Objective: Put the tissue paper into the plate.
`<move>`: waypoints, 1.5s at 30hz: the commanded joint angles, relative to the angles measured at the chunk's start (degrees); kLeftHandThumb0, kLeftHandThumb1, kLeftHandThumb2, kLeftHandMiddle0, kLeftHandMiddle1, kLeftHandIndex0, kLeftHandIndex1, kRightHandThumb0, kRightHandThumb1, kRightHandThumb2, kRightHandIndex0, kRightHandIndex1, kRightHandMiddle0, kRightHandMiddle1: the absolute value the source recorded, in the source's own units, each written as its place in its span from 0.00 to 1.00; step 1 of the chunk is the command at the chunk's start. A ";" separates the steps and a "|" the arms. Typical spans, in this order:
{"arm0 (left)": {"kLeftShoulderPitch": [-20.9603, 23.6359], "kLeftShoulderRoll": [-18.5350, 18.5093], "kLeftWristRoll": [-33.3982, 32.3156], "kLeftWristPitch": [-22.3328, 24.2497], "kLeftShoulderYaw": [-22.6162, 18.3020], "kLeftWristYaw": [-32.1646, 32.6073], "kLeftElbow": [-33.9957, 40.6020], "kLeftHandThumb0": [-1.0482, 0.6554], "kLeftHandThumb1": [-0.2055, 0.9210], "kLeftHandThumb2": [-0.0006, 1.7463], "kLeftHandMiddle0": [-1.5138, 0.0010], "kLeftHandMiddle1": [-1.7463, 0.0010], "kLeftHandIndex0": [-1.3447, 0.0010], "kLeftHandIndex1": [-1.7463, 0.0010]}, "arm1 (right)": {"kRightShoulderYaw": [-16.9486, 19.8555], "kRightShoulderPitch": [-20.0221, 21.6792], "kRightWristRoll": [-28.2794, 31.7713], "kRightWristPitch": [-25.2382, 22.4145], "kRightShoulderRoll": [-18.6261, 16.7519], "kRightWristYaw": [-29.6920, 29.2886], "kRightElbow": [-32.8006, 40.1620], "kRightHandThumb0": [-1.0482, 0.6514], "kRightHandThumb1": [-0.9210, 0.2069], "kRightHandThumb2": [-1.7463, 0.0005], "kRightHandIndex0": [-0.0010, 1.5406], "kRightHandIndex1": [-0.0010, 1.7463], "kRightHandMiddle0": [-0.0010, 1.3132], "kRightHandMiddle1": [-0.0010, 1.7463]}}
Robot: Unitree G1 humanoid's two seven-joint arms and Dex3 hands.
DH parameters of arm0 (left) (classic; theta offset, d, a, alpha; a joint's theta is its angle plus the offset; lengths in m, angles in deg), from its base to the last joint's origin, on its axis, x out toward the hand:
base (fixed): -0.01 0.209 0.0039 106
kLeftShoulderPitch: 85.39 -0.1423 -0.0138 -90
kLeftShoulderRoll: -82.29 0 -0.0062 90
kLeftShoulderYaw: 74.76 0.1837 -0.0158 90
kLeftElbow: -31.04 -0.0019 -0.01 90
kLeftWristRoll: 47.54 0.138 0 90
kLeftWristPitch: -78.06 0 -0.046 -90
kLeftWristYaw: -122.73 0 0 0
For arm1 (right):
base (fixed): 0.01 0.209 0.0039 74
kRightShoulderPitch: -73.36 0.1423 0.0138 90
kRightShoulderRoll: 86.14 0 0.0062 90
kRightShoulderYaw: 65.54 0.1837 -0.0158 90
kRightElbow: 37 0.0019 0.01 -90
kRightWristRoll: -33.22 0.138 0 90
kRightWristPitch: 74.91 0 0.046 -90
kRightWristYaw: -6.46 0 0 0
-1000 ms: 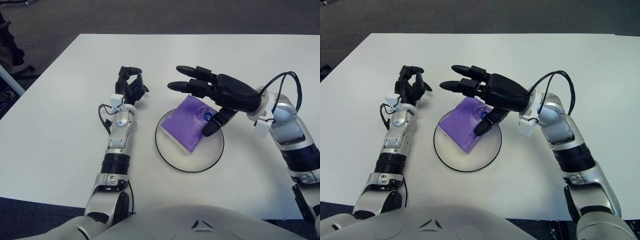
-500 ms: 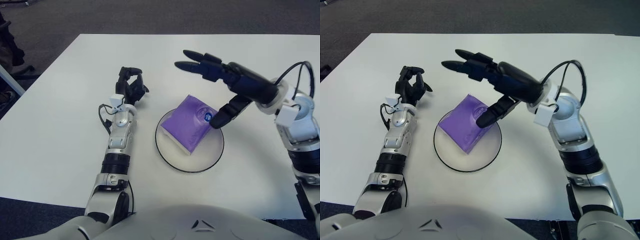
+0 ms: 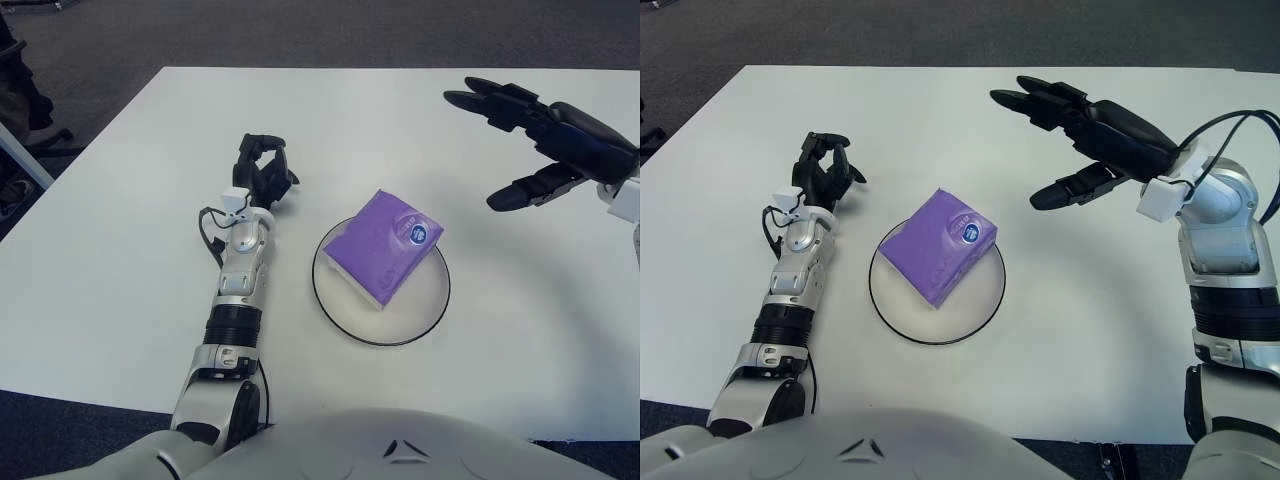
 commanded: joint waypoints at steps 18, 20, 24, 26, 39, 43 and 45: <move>-8.00 1.09 0.55 -2.42 0.15 -1.71 -5.72 0.40 0.87 0.41 0.43 0.00 0.78 0.00 | 6.14 -8.89 -2.10 -17.23 -22.59 -28.19 1.26 0.35 0.00 0.81 0.32 0.03 0.32 0.08; -7.96 0.88 0.70 -2.97 0.17 -1.94 -6.07 0.40 0.87 0.41 0.43 0.00 0.78 0.00 | 6.64 -8.28 -0.43 -18.58 -23.79 -28.82 -0.06 0.35 0.00 0.78 0.36 0.04 0.35 0.09; -7.90 0.51 1.12 -4.31 0.36 -2.45 -6.83 0.40 0.87 0.41 0.43 0.00 0.78 0.00 | 7.68 -8.00 4.55 -21.07 -26.64 -28.97 -1.53 0.37 0.00 0.73 0.45 0.05 0.38 0.15; -8.01 0.39 1.39 -4.87 0.54 -2.62 -7.06 0.40 0.87 0.41 0.43 0.00 0.78 0.00 | 8.02 -8.71 5.94 -21.11 -28.38 -29.62 -2.24 0.39 0.00 0.73 0.50 0.04 0.33 0.35; -8.52 0.10 1.40 -5.35 0.84 -4.05 -7.17 0.40 0.88 0.40 0.43 0.00 0.79 0.00 | 6.13 -12.90 5.98 -20.74 -35.46 -34.59 -3.47 0.61 0.00 0.82 0.31 0.77 0.21 0.89; -8.80 0.03 1.22 -5.21 0.90 -4.58 -7.02 0.40 0.88 0.40 0.43 0.00 0.79 0.00 | 5.69 -12.46 5.65 -22.22 -35.73 -35.68 -3.92 0.61 0.00 0.82 0.31 0.77 0.22 0.89; -8.99 0.05 1.22 -5.19 0.98 -4.76 -6.86 0.40 0.88 0.40 0.43 0.00 0.79 0.00 | 5.39 -11.91 5.19 -24.50 -35.70 -36.63 -4.04 0.61 0.00 0.82 0.32 0.77 0.22 0.89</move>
